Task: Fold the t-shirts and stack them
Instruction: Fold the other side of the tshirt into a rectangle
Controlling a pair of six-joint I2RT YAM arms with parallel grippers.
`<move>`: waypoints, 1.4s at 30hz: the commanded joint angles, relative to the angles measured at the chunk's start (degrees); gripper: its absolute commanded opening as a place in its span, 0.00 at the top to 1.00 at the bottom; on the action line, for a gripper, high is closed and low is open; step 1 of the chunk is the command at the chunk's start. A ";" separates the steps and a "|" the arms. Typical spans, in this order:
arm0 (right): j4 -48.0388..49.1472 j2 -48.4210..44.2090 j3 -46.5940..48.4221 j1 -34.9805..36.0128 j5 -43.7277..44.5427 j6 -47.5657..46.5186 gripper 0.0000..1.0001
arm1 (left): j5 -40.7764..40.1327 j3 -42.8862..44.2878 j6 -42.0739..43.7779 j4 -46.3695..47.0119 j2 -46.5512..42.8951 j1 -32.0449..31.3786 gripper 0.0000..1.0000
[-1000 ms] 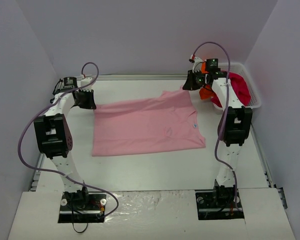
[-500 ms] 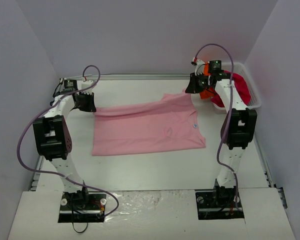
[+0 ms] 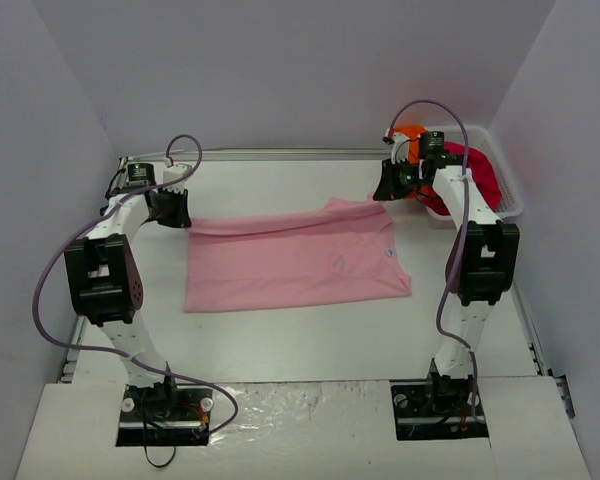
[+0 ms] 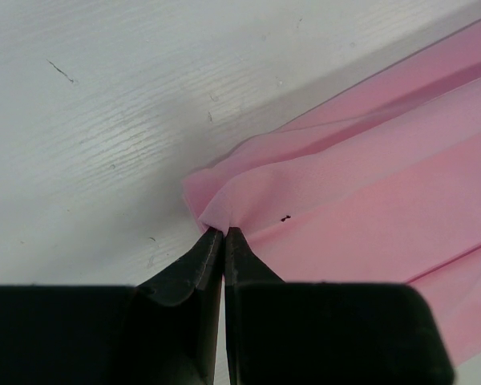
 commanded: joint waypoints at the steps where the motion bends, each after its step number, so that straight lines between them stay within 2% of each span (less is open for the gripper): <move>1: -1.82 -4.42 -0.84 -0.60 -1.72 -1.56 1.00 | -0.57 -0.19 1.51 1.19 -4.03 0.47 0.98; 42: -6.56 -7.94 -10.15 -0.69 -0.85 -6.93 1.00 | -3.73 -8.97 5.91 1.71 -8.60 -1.73 0.98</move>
